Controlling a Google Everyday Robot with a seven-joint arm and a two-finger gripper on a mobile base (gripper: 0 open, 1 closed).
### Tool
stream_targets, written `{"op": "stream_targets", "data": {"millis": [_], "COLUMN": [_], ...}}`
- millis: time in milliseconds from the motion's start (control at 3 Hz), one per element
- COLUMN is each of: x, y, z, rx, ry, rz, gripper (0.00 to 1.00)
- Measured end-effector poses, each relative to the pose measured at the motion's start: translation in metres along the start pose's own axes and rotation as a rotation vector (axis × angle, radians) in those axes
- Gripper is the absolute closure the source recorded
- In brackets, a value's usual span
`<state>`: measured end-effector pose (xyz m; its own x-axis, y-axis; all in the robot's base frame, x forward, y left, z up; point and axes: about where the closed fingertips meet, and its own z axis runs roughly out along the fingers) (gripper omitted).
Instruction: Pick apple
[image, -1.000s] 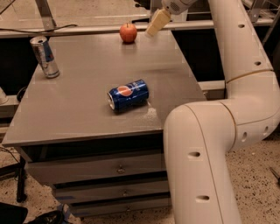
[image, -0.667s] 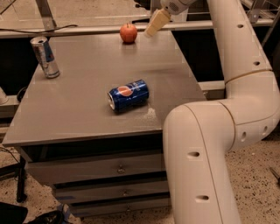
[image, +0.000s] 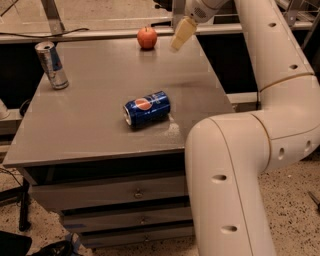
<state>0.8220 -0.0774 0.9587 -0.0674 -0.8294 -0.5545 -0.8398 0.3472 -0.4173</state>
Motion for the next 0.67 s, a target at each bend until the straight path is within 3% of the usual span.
{"op": "stream_targets", "data": {"millis": [333, 667], "x": [0.0070, 0.0091], "y": [0.0087, 0.0141], "z": [-0.0112, -0.0129], "rx": [-0.026, -0.038], "ry": [0.053, 0.054], "rz": [0.011, 0.044], "gripper": [0.00, 0.00]}}
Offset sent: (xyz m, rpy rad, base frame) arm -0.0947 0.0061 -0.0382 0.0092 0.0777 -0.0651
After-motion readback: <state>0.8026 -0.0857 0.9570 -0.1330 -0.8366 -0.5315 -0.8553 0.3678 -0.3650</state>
